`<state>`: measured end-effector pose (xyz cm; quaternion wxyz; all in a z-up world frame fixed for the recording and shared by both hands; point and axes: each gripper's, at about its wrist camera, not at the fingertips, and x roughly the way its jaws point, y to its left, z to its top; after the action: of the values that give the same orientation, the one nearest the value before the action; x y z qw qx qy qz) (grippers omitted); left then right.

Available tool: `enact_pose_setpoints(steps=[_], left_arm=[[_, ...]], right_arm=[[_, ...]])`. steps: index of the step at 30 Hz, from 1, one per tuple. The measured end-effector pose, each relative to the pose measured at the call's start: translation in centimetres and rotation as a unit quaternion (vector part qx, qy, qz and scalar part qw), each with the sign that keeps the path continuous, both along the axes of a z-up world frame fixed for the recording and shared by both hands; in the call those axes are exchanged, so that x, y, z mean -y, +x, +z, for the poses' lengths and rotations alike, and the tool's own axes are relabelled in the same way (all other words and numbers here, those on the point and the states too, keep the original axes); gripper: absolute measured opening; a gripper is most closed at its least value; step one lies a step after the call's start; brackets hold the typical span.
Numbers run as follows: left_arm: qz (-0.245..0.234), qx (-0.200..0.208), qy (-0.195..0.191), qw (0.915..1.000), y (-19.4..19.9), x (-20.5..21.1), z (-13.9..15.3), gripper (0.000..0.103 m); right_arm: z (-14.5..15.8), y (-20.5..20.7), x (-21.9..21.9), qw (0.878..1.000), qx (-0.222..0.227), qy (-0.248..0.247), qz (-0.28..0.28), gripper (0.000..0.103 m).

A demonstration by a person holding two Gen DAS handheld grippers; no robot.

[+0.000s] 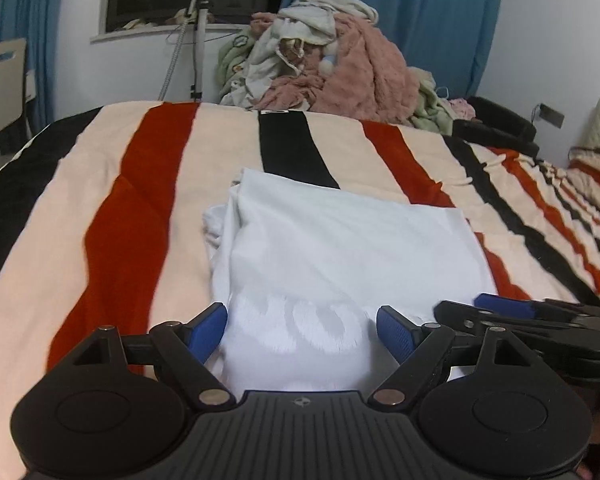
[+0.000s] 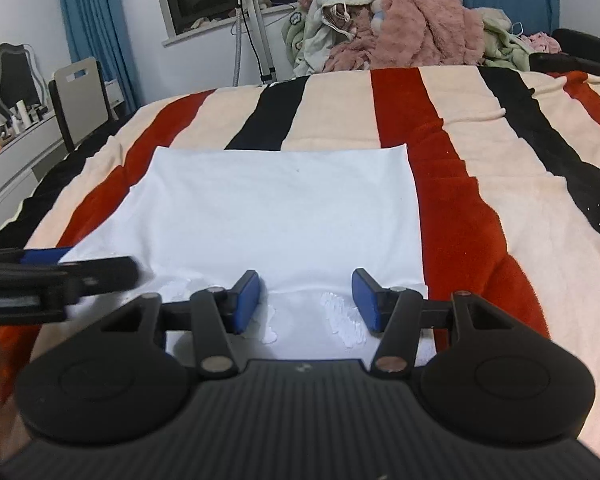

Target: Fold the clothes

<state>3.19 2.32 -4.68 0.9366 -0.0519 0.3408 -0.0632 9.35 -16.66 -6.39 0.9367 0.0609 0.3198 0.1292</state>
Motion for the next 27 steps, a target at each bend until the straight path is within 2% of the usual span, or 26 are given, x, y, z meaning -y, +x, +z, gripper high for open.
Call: enact_pose_setpoints(steps=[2, 4, 8, 11, 16, 18, 20, 21, 24, 27], left_arm=[[0.011, -0.009, -0.031, 0.9994, -1.3, -0.8, 0.5, 0.083], [0.024, -0.021, -0.074, 0.9968, -1.3, -1.5, -0.2, 0.085], [0.05, -0.043, -0.158, 0.9853, -1.4, -3.0, -1.7, 0.086], [0.069, -0.06, -0.22, 0.9712, -1.5, -4.2, -2.8, 0.086], [0.099, -0.082, -0.314, 0.9406, -1.4, -5.9, -4.5, 0.083], [0.108, -0.066, -0.322, 0.938, -0.8, -5.7, -4.8, 0.081], [0.114, -0.052, -0.324, 0.9378, -0.6, -5.7, -4.8, 0.07], [0.117, -0.045, -0.324, 0.9377, -0.6, -5.7, -4.8, 0.06], [0.11, -0.016, -0.349, 0.9306, -1.0, -6.1, -4.4, 0.045], [0.101, -0.003, -0.356, 0.9289, -1.2, -6.0, -4.0, 0.042]], right_arm=[[0.0, -0.1, 0.0, 1.0, 0.002, 0.0, -0.001, 0.053], [0.0, -0.2, 0.0, 1.0, 0.005, 0.0, -0.001, 0.053], [-0.1, -0.2, -0.1, 1.0, 0.007, -0.003, -0.003, 0.053], [-0.1, -0.3, -0.2, 1.0, 0.008, -0.005, -0.004, 0.053], [-0.2, -0.3, -0.4, 1.0, 0.01, -0.008, -0.006, 0.053], [-0.2, -0.4, -0.4, 1.0, 0.011, -0.009, -0.006, 0.053], [-0.2, -0.4, -0.5, 1.0, 0.012, -0.01, -0.007, 0.053], [-0.2, -0.4, -0.5, 1.0, 0.012, -0.011, -0.008, 0.053], [-0.3, -0.3, -0.5, 1.0, 0.013, -0.012, -0.01, 0.053], [-0.3, -0.3, -0.6, 1.0, 0.013, -0.015, -0.011, 0.053]])
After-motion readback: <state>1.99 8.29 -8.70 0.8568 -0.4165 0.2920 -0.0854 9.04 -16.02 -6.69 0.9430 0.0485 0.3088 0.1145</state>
